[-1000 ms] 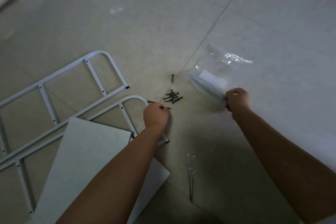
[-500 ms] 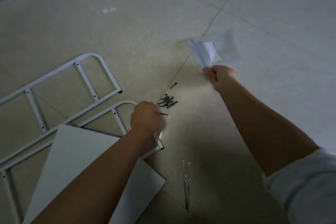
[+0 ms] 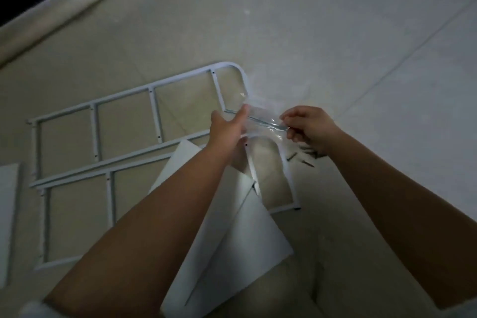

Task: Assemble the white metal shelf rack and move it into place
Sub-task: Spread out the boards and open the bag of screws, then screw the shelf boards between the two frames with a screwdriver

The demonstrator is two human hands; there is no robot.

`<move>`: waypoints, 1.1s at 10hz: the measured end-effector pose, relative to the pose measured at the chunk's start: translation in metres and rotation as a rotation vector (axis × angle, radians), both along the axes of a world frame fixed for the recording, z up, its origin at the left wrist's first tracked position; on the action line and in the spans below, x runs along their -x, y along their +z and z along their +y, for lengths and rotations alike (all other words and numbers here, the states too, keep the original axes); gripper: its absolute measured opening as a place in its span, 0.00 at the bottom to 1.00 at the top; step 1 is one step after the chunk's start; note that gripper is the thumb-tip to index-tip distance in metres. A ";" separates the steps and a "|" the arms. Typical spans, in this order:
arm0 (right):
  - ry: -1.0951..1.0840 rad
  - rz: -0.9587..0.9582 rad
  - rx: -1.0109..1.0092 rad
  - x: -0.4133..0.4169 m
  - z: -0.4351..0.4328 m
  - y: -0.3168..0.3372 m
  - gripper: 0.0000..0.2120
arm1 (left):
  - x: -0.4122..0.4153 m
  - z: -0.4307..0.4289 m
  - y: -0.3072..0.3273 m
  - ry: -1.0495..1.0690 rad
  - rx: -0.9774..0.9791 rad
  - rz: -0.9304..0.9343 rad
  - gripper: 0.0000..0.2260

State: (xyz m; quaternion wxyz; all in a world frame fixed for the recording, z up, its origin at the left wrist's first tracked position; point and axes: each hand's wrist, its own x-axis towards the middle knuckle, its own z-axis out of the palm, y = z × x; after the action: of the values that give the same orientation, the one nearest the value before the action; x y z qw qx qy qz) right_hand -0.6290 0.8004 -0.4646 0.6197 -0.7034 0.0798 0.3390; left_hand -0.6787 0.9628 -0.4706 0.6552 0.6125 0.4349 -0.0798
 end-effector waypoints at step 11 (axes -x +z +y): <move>0.909 -0.350 0.868 0.107 0.388 0.010 0.15 | 0.044 0.495 -0.023 0.667 0.203 -0.052 0.09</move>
State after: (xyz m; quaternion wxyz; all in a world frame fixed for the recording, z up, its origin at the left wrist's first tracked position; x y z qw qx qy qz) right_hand -0.7361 1.1883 -0.4543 0.0779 -0.8981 -0.1983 0.3846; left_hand -0.7224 1.4577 -0.4938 0.7137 0.3700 0.5843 0.1115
